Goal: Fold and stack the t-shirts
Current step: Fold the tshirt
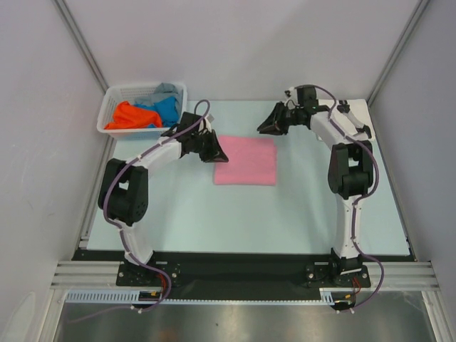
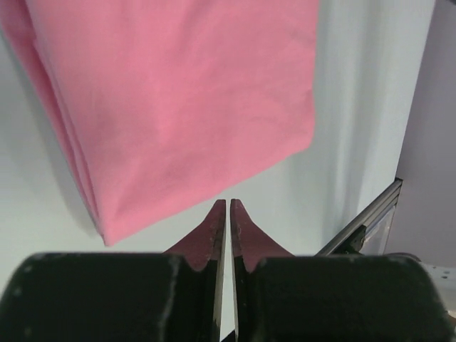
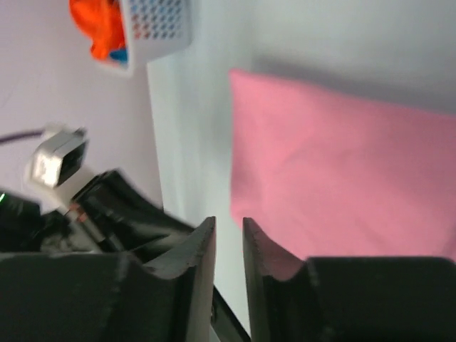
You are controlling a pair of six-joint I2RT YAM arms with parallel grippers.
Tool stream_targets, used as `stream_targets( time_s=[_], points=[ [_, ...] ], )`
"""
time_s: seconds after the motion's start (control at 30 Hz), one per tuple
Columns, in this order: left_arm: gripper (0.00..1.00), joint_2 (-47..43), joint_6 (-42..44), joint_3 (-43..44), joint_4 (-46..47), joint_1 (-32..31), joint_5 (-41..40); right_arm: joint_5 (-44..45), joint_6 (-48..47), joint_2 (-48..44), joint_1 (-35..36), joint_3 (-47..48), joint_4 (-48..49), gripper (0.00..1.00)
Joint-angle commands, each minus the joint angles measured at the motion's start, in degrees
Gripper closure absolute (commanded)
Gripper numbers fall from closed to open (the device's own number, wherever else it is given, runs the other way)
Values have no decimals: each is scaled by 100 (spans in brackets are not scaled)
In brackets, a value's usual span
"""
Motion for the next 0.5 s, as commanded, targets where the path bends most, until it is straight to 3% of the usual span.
stream_targets(
  time_s=[0.0, 0.17, 0.37, 0.47],
  points=[
    [91, 92, -82, -418, 140, 23, 130, -550, -383, -438, 477, -737, -455, 75],
    [95, 548, -197, -690, 493, 41, 166, -885, -910, -316, 628, -1610, -629, 99],
    [100, 726, 137, -1059, 335, 50, -536, -472, -1369, -438, 242, -3163, -298, 100],
    [100, 620, 339, -1200, 203, 50, -738, -446, -1464, -710, -31, -3430, -164, 100]
  ],
)
